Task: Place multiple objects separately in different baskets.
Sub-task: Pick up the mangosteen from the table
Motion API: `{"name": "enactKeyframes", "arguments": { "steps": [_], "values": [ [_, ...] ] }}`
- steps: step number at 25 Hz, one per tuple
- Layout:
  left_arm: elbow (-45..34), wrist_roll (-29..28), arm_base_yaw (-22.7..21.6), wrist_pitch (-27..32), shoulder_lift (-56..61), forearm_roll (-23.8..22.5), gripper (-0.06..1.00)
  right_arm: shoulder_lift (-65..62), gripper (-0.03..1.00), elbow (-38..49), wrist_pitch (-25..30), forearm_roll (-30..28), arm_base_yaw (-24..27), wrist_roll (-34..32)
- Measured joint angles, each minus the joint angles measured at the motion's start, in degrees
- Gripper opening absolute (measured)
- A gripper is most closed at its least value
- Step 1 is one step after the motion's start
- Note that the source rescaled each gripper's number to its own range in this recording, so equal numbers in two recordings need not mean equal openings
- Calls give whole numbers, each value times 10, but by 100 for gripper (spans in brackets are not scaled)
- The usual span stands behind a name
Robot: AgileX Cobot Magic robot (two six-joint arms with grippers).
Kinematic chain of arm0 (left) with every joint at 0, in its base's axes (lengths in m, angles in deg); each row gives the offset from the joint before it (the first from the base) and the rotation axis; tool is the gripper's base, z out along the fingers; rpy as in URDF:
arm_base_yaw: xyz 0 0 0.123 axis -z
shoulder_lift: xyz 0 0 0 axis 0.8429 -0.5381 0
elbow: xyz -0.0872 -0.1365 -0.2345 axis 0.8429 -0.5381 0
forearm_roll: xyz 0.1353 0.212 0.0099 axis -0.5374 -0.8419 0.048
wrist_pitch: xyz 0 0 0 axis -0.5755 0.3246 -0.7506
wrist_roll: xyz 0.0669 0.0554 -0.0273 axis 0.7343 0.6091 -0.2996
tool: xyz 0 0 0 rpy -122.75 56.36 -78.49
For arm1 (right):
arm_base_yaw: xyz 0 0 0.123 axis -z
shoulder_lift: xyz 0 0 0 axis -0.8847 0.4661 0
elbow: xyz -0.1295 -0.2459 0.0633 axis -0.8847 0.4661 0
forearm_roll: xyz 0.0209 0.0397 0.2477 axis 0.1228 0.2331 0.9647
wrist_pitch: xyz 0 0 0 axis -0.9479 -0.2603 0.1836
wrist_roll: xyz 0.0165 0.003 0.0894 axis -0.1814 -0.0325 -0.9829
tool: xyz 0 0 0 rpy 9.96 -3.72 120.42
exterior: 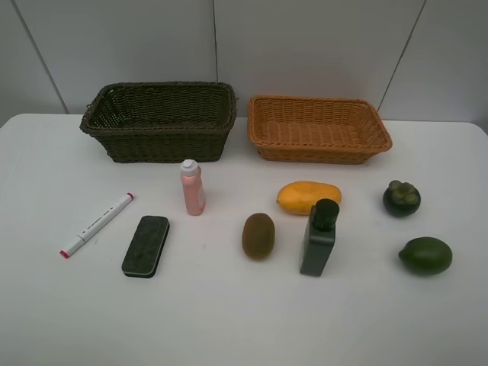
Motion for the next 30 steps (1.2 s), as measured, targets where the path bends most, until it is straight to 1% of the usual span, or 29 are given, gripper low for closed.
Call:
{"name": "enactKeyframes", "arguments": {
  "steps": [30],
  "values": [
    [0, 0, 0, 0, 0, 0, 100, 0, 100, 0, 0, 0, 0, 0]
  ]
}}
